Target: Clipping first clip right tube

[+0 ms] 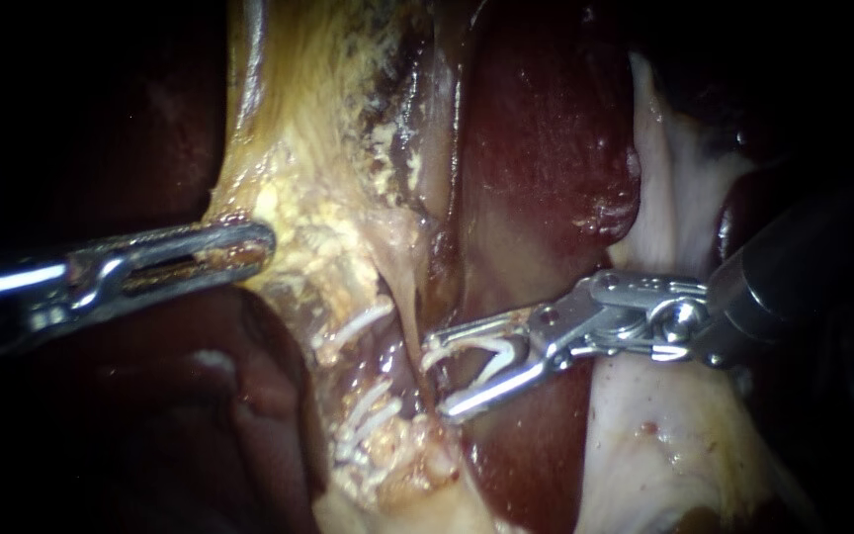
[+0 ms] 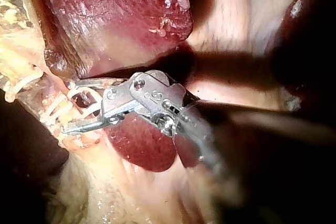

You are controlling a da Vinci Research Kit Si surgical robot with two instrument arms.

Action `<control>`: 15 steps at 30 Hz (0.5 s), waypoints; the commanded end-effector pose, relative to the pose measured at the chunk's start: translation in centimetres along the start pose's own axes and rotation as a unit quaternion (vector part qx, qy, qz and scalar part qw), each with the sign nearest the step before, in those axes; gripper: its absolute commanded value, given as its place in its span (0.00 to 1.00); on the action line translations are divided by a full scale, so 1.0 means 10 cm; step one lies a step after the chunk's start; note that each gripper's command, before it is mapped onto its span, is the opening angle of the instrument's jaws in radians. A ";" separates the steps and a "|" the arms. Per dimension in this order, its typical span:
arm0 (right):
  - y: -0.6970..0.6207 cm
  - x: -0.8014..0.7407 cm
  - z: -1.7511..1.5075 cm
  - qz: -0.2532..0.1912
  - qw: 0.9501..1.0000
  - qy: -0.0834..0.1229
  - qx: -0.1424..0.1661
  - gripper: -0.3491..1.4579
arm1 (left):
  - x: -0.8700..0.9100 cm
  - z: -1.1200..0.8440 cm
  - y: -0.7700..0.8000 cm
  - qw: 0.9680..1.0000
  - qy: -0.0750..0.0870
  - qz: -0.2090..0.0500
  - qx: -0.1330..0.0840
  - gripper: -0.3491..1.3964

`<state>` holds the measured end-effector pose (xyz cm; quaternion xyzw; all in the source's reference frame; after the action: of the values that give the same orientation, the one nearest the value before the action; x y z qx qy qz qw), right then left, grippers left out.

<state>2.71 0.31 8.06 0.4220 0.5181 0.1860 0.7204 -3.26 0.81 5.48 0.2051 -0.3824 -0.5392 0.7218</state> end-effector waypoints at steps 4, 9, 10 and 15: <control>0.008 -0.006 0.001 -0.002 1.000 -0.014 -0.009 0.49 | 0.000 -0.002 -0.003 1.000 0.000 0.002 -0.001 0.00; 0.014 -0.015 0.011 -0.006 1.000 -0.016 -0.011 0.49 | -0.002 -0.004 -0.006 1.000 0.001 0.004 -0.001 0.00; 0.014 -0.016 0.013 -0.006 1.000 -0.018 -0.009 0.49 | -0.002 -0.004 -0.006 1.000 0.000 0.004 -0.002 0.00; 0.008 -0.014 0.022 -0.008 0.999 -0.025 0.036 0.49 | -0.004 -0.006 -0.006 1.000 -0.001 0.003 -0.002 0.00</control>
<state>2.88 0.15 8.21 0.4551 0.5162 0.1452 0.7109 -3.25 0.82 5.39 0.2021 -0.3827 -0.5375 0.7237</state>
